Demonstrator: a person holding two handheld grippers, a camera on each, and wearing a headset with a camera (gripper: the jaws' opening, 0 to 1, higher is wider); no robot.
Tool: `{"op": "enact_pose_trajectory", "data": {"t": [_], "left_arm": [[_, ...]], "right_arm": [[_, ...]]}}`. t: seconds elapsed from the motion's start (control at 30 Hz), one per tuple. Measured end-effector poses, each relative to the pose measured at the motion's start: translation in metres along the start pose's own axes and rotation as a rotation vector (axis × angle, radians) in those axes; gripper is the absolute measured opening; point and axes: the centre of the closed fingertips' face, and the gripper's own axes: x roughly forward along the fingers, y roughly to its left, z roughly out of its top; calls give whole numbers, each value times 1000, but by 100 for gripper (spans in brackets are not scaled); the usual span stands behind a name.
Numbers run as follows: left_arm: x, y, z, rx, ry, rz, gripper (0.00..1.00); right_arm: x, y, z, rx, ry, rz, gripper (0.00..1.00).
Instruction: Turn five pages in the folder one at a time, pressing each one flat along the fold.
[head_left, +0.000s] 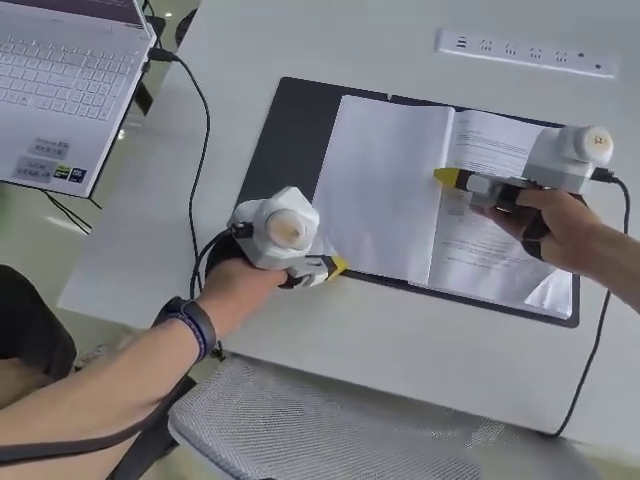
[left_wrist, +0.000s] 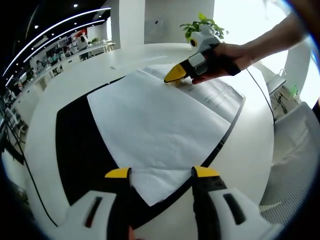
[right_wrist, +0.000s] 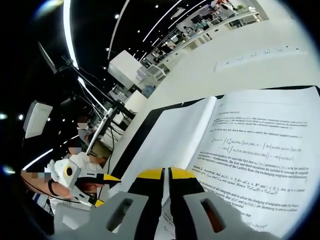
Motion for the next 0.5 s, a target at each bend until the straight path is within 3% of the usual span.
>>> {"op": "enact_pose_trajectory", "data": {"t": [0.27, 0.5], "left_arm": [[2, -1, -1, 7, 2, -2, 48], [4, 1, -2, 11, 8, -6, 48]], "right_arm": [[1, 0, 1, 19, -28, 22, 0], [8, -11, 12, 29, -51, 23, 0]]}}
